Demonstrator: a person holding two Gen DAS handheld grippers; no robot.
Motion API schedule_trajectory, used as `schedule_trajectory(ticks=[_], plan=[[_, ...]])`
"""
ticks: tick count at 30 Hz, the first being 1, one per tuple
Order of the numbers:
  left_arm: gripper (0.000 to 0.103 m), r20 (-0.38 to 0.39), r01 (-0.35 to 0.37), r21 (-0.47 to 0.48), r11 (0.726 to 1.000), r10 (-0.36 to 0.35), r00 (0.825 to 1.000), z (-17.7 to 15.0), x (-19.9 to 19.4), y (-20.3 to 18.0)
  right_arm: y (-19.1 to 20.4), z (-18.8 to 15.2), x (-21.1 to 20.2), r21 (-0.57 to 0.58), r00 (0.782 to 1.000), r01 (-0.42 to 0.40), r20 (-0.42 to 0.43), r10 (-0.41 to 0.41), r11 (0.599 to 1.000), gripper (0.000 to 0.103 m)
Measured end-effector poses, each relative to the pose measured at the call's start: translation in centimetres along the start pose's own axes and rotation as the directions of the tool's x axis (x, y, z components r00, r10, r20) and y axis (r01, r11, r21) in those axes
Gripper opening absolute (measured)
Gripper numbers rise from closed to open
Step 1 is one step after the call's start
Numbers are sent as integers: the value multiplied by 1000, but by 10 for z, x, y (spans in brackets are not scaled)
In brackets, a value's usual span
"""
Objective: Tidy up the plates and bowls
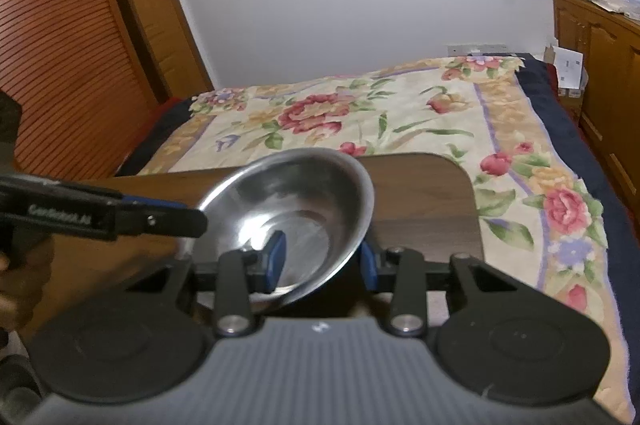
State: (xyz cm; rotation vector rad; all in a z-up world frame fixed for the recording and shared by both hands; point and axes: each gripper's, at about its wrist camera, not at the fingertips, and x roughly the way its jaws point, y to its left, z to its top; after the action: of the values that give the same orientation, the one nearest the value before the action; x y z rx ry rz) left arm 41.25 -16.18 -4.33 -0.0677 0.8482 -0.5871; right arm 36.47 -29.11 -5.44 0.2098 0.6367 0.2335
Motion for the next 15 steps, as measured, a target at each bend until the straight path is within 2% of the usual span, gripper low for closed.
schedule_trajectory(ticks=[2, 4, 5, 10, 15], plan=[[35, -3, -5, -4, 1000, 5, 1000, 0, 2, 3, 1, 0, 1, -4, 1000, -1, -3, 1, 1000, 37], [19, -15, -2, -11, 1000, 2, 1000, 0, 4, 6, 1, 0, 2, 2, 1000, -5, -5, 5, 1000, 32], [18, -19, -1, -12, 1000, 1, 1000, -1, 5, 6, 0, 0, 1, 7, 1000, -9, -5, 10, 1000, 29], [16, -3, -12, -3, 1000, 12, 1000, -2, -4, 6, -2, -2, 2, 29, 999, -31, -11, 31, 999, 22], [15, 21, -10, 15, 1000, 9, 1000, -1, -22, 2, 4, 0, -6, 34, 999, -39, -2, 39, 999, 21]])
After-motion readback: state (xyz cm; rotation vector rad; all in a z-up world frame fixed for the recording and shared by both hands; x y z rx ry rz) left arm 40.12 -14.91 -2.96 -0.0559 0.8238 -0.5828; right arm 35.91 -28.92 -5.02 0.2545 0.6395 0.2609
